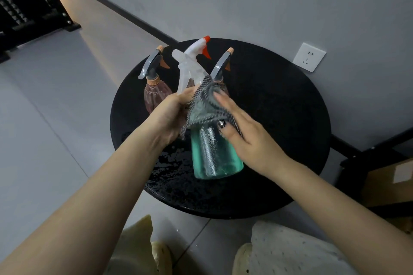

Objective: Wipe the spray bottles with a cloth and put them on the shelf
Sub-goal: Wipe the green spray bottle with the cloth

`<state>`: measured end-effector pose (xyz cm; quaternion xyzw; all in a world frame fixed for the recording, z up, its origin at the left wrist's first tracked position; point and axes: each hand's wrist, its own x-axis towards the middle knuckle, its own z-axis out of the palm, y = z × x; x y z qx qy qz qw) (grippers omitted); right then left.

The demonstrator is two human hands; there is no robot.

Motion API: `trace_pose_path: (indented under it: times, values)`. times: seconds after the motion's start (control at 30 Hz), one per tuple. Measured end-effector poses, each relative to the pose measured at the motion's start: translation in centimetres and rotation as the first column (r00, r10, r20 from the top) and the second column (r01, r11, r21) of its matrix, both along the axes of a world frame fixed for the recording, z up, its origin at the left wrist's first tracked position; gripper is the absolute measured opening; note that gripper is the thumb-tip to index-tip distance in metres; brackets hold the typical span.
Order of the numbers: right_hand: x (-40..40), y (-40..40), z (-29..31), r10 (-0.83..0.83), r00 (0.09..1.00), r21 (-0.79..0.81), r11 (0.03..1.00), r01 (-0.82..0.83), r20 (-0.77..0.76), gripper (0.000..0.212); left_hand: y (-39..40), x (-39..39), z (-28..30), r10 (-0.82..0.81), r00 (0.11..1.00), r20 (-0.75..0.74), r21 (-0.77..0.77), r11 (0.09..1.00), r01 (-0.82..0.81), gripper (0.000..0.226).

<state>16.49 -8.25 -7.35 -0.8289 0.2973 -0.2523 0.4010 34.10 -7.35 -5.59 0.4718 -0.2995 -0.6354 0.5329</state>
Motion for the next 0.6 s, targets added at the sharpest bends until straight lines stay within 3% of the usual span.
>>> trace_pose_path:
  times: [0.1,0.27,0.33,0.43,0.5,0.6]
  values:
    - [0.5,-0.1,-0.4,-0.051,0.984,0.312,0.950,-0.006,0.172,0.055,0.1,0.2,0.1,0.061,0.998,0.019,-0.034,0.998,-0.060,0.026]
    - [-0.2,0.4,-0.5,-0.083,0.967,0.603,0.793,-0.082,0.241,0.041,0.0,1.4,0.1,0.029,0.999,0.043,-0.130,0.991,-0.023,0.020]
    - [-0.4,0.4,-0.8,-0.147,0.966,0.753,0.654,-0.067,0.215,0.047,-0.2,1.6,0.1,0.039,0.998,0.056,-0.150,0.988,-0.030,0.029]
    - [-0.6,0.2,-1.3,-0.283,0.928,0.925,0.355,-0.133,0.242,0.055,-0.4,1.3,0.4,0.051,0.996,0.067,-0.236,0.971,-0.034,0.027]
    - [-0.5,0.0,-1.6,-0.411,0.881,0.971,0.141,-0.194,0.235,0.055,-0.5,0.8,0.7,0.067,0.990,0.123,-0.300,0.954,-0.027,0.023]
    - [-0.5,-0.1,-2.2,-0.518,0.837,0.975,-0.024,-0.222,0.178,0.056,-0.6,0.0,1.1,0.115,0.972,0.205,-0.349,0.936,-0.038,0.027]
